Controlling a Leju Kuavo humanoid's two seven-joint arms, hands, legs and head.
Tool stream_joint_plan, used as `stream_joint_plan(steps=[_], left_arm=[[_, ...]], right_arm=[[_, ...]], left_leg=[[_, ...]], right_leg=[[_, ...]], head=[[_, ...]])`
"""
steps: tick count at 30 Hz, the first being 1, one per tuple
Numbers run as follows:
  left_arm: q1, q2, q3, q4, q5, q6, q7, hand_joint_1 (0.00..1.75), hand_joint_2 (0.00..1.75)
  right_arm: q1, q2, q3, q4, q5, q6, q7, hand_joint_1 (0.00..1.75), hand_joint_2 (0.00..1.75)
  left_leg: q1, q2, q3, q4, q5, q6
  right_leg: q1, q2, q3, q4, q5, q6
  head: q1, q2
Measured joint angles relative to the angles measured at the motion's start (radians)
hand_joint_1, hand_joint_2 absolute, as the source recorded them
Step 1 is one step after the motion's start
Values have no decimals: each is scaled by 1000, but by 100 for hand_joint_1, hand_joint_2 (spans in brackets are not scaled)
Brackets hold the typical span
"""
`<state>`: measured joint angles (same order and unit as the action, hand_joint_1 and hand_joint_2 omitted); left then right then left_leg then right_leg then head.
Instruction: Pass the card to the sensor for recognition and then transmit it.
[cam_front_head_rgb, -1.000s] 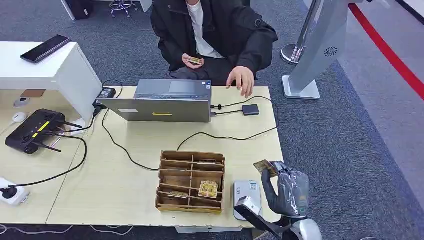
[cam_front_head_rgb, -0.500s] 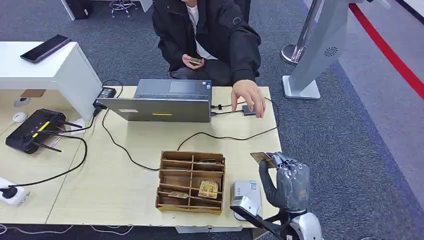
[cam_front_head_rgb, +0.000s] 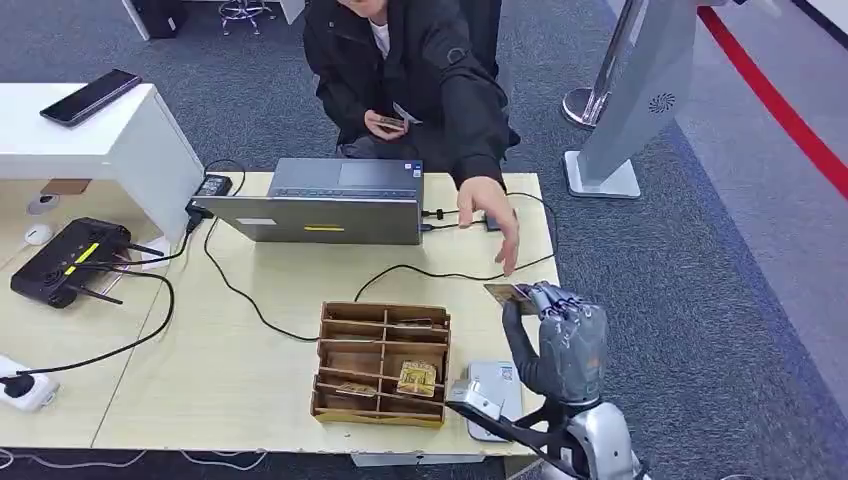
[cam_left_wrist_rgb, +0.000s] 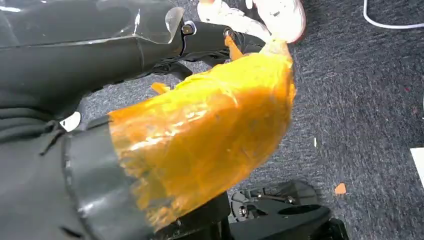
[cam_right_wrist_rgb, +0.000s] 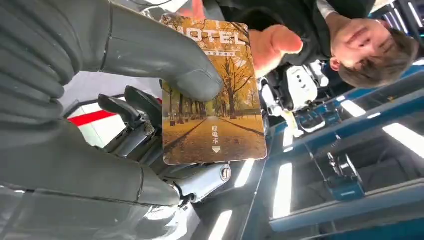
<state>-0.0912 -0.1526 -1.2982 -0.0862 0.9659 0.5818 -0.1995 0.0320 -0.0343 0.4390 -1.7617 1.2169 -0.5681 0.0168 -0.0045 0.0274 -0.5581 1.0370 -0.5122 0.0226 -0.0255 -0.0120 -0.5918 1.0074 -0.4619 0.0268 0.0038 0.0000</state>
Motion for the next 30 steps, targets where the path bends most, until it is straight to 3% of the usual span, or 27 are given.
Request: stream_joint_plan(steps=[25, 26, 27, 28, 29, 30], left_arm=[[-5, 1, -50, -5, -25, -12, 18, 0, 0], [-5, 1, -51, -5, -24, -12, 18, 0, 0], [-5, 1, -52, -5, -24, -12, 19, 0, 0], [-5, 1, -53, -5, -23, -12, 19, 0, 0], [-5, 1, -55, -5, -23, -12, 19, 0, 0], [-5, 1, -56, -5, -23, -12, 20, 0, 0]], right_arm=[[-178, 47, 46, 152, -19, 86, 35, 175, 175], [-182, 47, 49, 158, -19, 87, 36, 148, 175], [-184, 48, 51, 164, -19, 89, 39, 148, 175], [-187, 48, 52, 168, -19, 90, 42, 117, 175], [-189, 49, 53, 172, -19, 94, 44, 0, 175], [-191, 49, 54, 177, -18, 97, 45, 0, 175]], left_leg=[[0, 0, 0, 0, 0, 0], [0, 0, 0, 0, 0, 0], [0, 0, 0, 0, 0, 0], [0, 0, 0, 0, 0, 0], [0, 0, 0, 0, 0, 0], [0, 0, 0, 0, 0, 0]], right_leg=[[0, 0, 0, 0, 0, 0], [0, 0, 0, 0, 0, 0], [0, 0, 0, 0, 0, 0], [0, 0, 0, 0, 0, 0], [0, 0, 0, 0, 0, 0], [0, 0, 0, 0, 0, 0]], head=[[0, 0], [0, 0], [0, 0], [0, 0], [0, 0], [0, 0]])
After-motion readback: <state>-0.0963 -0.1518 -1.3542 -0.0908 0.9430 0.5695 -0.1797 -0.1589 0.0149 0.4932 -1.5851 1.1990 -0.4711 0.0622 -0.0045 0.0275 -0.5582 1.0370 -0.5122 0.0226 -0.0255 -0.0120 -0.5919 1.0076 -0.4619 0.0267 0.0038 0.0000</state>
